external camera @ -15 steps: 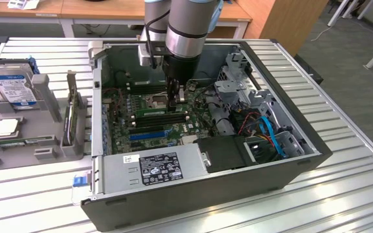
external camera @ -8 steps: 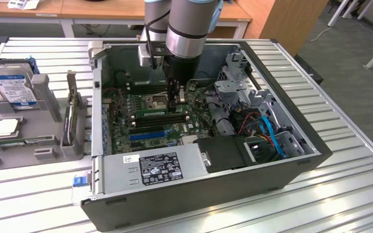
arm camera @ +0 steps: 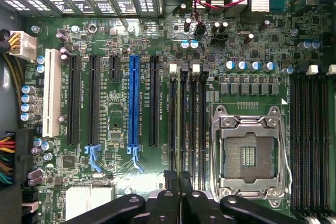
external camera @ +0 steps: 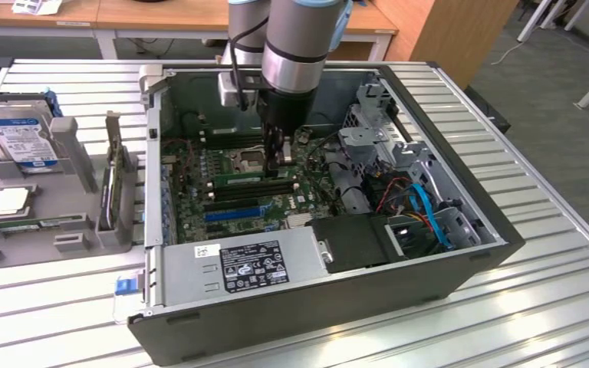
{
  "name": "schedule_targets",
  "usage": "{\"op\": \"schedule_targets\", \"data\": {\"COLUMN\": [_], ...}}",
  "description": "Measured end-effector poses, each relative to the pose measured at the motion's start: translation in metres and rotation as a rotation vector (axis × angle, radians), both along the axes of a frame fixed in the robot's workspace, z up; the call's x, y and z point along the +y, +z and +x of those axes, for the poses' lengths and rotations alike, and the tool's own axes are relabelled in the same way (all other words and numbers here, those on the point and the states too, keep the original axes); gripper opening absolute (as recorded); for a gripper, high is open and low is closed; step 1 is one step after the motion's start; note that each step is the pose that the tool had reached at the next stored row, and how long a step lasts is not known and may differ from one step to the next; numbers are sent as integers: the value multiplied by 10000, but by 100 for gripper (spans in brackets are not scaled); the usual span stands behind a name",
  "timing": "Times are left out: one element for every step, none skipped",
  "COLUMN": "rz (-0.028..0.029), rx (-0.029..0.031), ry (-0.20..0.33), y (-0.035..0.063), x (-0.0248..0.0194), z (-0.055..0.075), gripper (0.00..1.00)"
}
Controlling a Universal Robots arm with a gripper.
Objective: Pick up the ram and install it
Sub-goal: 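Insert the ram into the slot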
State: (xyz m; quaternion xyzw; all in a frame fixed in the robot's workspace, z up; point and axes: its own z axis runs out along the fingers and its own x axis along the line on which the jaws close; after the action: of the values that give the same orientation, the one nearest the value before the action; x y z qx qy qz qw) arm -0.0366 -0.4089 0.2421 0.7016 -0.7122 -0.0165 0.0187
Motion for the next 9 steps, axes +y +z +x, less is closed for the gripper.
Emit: {"op": "schedule_targets", "data": {"rz": [0, 2, 6, 7, 6, 4, 4, 4, 4], "rx": [0, -1, -3, -6, -7, -8, -11, -12, -14], "ry": [1, 0, 0, 1, 1, 0, 0, 0, 0], "y": [-1, -3, -7, -12, -17, -22, -31, -37, -43], "x": [0, 0, 0, 1, 1, 0, 0, 0, 0], "z": [0, 0, 0, 0, 0, -1, -1, -1, -2], "gripper": [12, 12, 12, 12, 12, 12, 12, 12, 12]}}
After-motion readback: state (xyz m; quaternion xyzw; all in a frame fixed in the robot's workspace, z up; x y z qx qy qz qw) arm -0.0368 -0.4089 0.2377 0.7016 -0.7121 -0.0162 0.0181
